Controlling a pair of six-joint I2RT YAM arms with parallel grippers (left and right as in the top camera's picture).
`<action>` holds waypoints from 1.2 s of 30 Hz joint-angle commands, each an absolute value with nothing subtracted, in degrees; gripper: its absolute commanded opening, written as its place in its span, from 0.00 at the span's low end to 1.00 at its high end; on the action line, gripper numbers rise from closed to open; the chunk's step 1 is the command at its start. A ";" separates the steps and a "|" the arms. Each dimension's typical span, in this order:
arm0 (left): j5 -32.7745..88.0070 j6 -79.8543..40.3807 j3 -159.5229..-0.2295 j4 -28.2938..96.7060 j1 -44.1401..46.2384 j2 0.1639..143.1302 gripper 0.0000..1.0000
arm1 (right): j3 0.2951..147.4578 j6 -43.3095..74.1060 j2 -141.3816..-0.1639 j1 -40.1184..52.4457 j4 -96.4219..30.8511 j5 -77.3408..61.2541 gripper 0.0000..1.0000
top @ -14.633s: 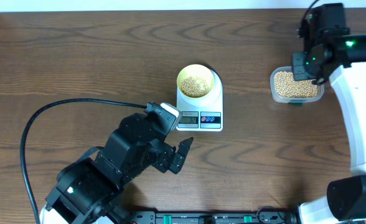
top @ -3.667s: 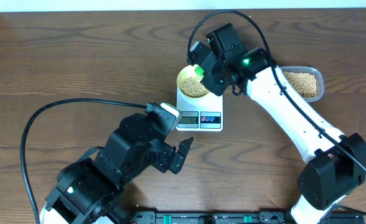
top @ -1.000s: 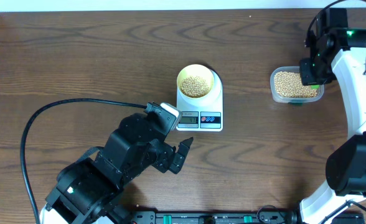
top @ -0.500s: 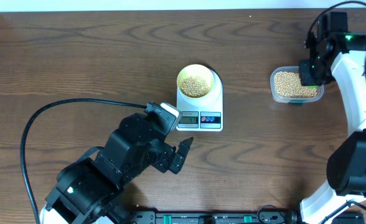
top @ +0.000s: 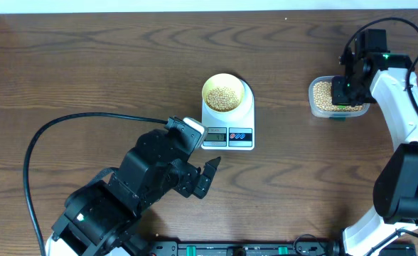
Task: Scoop item into bowl and weigh 50g on scale
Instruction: 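Return right gripper to the tub and scoop more soybeans, then carry filled scoop with right gripper over the yellow bowl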
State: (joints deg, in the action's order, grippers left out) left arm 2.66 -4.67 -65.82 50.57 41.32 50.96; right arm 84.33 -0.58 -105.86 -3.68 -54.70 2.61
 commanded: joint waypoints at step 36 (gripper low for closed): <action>2.52 -4.75 -66.24 50.54 41.17 50.92 0.98 | 82.37 3.01 -106.08 -19.90 -53.95 -41.69 0.01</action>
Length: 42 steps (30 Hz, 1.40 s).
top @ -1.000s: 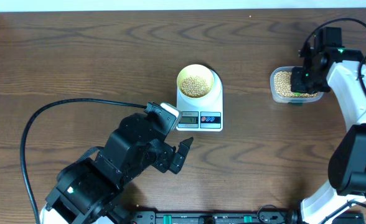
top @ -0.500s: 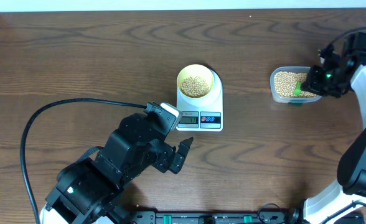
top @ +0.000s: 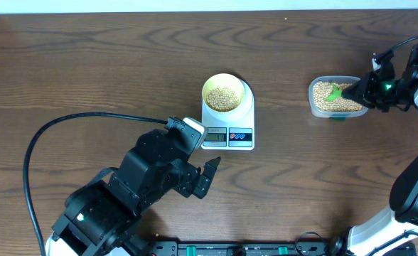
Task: Scoop item into bowl and weigh 50g on scale
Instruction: 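Carry filled scoop with right gripper over the yellow bowl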
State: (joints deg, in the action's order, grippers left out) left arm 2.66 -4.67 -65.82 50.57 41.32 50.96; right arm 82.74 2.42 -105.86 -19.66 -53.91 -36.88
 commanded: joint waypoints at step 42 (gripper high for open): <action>2.52 -4.75 -66.24 50.52 41.17 50.92 0.98 | 82.37 -15.42 -106.08 -26.55 -57.10 -78.48 0.01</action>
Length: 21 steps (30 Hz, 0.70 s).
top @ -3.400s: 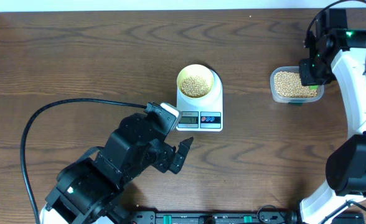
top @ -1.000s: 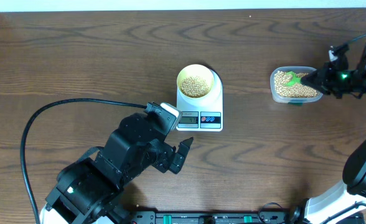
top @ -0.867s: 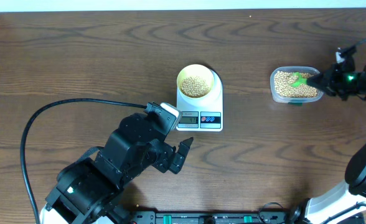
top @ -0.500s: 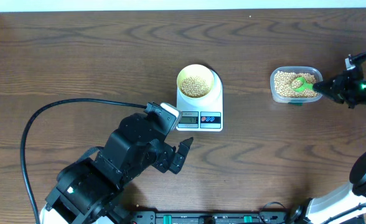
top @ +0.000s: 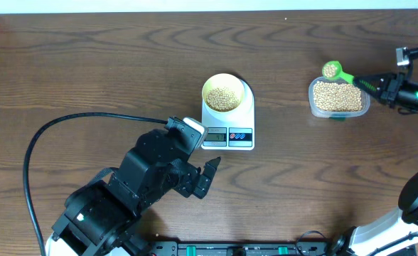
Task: Scoop item into bowl and weigh 50g on scale
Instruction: 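Carry filled scoop with right gripper over the yellow bowl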
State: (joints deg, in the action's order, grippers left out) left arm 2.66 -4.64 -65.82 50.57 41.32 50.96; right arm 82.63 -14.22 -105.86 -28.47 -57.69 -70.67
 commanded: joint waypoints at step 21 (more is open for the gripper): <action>2.52 -4.75 -66.24 50.54 41.17 50.92 0.98 | 82.37 1.91 -106.08 -1.08 -33.87 -74.96 0.01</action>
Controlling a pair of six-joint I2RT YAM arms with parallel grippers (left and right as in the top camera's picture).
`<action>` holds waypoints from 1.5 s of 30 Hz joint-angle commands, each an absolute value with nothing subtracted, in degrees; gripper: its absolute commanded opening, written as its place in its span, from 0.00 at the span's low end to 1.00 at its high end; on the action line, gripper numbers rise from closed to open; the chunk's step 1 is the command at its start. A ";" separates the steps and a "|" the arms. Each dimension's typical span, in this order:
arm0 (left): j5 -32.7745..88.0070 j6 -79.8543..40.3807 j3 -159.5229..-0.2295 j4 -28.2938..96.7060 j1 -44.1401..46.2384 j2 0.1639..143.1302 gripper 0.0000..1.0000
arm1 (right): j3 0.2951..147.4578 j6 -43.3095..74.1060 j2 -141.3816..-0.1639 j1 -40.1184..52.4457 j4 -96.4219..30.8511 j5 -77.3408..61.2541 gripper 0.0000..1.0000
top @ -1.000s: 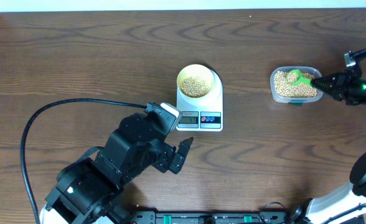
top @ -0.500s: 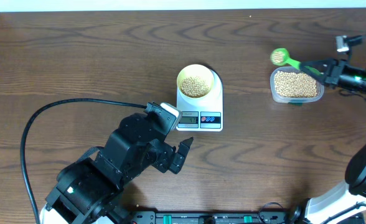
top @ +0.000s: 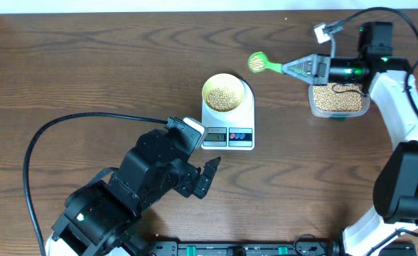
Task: Scoop item into bowl and weigh 50g on scale
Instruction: 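Carry filled scoop with right gripper over the yellow bowl, then tip scoop with right gripper to pour beans into the bowl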
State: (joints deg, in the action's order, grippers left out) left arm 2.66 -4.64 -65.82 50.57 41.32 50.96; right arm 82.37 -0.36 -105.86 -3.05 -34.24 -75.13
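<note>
A yellow bowl [top: 223, 93] holding tan beans sits on the white scale [top: 227, 116] at the table's middle. My right gripper [top: 292, 68] is shut on the handle of a green scoop [top: 259, 62], whose loaded head hangs just up and right of the bowl. A clear tub of beans [top: 338, 97] stands to the right, under the right arm. The left gripper [top: 207, 176] rests low near the scale's front left, its fingers slightly apart and empty.
A black cable [top: 67, 131] loops over the table from the left arm. A rail with fixtures [top: 237, 249] runs along the front edge. The table's back edge lies just beyond the scoop.
The right gripper has carried the loaded scoop from above the tub's far left corner leftward to a spot beside the bowl. The left arm has not moved.
The right gripper stood over the tub with the scoop down in the beans. Then the scoop lay dug into the beans with the arm swung out right. Then it was lifted, full, at the tub's far left. Now it is next to the bowl.
</note>
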 commanded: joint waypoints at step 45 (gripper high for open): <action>2.52 -4.75 -66.24 50.52 41.17 50.92 0.98 | 82.41 -11.25 -106.08 14.37 -35.99 -40.32 0.01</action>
State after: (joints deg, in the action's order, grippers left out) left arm 2.66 -4.64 -65.82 50.57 41.32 50.96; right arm 82.37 -8.99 -105.86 12.84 -35.57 -42.96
